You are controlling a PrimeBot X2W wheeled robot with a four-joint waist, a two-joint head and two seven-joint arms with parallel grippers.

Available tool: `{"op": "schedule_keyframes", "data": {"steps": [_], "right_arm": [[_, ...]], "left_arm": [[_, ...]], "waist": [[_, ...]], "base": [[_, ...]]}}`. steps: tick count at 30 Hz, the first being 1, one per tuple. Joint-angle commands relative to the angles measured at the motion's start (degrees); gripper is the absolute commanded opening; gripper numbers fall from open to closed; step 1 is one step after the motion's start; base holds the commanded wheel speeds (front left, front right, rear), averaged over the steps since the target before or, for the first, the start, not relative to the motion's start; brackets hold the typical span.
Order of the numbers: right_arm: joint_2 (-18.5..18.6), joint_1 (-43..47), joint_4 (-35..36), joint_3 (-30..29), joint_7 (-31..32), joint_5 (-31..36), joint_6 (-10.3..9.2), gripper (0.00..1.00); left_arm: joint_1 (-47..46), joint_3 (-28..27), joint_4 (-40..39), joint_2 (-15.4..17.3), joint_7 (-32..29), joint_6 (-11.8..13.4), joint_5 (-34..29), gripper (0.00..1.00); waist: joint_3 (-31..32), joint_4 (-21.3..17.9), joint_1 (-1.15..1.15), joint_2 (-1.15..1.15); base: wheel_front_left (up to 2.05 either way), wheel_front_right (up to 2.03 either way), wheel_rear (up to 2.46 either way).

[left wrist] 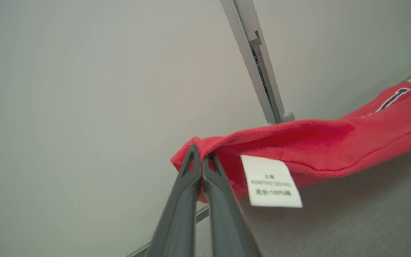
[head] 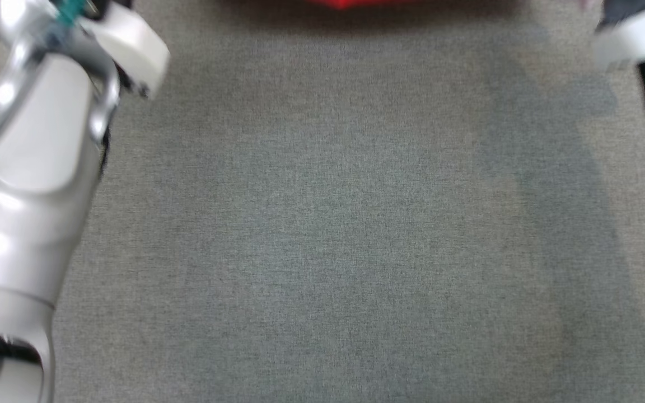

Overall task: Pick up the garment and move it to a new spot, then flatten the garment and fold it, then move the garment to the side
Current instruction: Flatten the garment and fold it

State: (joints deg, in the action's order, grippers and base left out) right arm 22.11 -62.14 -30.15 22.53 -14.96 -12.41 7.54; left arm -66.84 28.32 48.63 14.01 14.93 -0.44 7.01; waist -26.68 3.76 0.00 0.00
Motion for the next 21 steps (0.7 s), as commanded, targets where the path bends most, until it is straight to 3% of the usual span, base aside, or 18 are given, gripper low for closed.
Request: {"op": "schedule_keyframes", "data": {"steps": [1,11,21], "right_arm": [[0.2,3.79,1.21,0.69,-0.31,-1.36,-0.1,0.0],[1.48,21.85,5.04,5.3,-0.33,-7.51,-0.1,0.0],[4.77,30.38,3.79,8.92,-0.33,-13.37,-0.1,0.0]], "left_arm": [[3.64,0.79,-1.04,0.81,0.26,0.49,-0.97,0.0],[23.06,3.86,-3.37,4.76,0.3,1.06,-2.67,0.0],[33.86,6.37,-3.31,6.67,0.3,0.39,-3.02,0.0]], "waist": [[1.5,0.25,0.0,0.0],[10.42,-0.2,0.0,0.0],[17.74,0.02,0.0,0.0]], "base": [[0.0,0.0,0.0],[0.0,0.0,0.0],[0.0,0.0,0.0]]}}
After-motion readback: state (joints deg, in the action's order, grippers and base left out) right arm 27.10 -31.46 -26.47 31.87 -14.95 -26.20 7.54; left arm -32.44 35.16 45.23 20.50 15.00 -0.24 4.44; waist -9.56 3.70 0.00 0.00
